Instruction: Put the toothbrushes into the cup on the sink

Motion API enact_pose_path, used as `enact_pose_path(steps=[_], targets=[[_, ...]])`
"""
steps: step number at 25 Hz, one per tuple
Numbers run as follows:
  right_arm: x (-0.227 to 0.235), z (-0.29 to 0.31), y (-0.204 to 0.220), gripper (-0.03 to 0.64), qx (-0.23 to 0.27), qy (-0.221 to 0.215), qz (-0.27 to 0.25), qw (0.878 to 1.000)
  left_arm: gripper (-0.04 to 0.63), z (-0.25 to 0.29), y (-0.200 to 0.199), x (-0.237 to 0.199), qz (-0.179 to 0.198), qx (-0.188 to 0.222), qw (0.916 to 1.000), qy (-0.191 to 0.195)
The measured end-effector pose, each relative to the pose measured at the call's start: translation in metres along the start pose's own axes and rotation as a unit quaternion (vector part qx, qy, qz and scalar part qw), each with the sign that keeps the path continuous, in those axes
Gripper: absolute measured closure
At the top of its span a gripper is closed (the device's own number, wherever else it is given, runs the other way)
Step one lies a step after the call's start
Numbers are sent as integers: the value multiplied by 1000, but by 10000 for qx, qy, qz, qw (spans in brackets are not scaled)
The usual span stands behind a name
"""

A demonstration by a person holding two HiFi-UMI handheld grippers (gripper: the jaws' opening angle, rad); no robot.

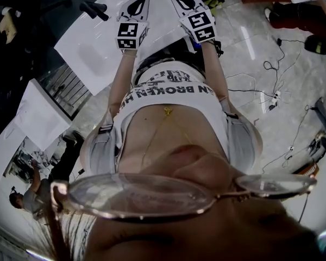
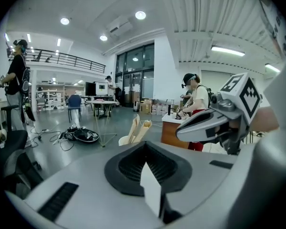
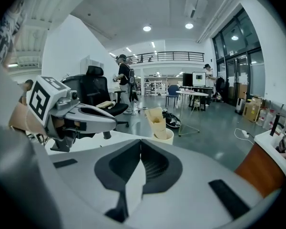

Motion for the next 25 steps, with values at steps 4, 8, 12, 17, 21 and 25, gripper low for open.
enact_pose_path(steps=[4,8,12,17,21,25], targets=[[-12,7,-5,592,23,-220,-86,9997,581,-15,4,-3,-162,4,9998,-148],[-24,13,-14,592,146,-359,-210,9990,581,-30,5,-10,-239,60,9991,-344],[-32,17,-20,592,213,-391,-301,9986,581,-43,2,-12,-261,130,9985,-466],[-45,14,-39,592,493,-526,-461,9963,581,-59,-10,-12,-13,303,9975,-634],[-55,10,-54,592,737,-639,-586,9935,581,-70,-25,-10,-66,482,9968,-629],[-64,5,-69,592,1071,-773,-657,9891,581,-79,-43,-10,-338,825,9941,-623]])
Point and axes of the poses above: the fingertips, and each gripper's own axes: z forward along the fingers, x to its right, y out of its underside, the point moved 4 cm from there along -z, backward along the fingers, and after that the axes turned 9 degrees about -y, right-handed, at the moved point
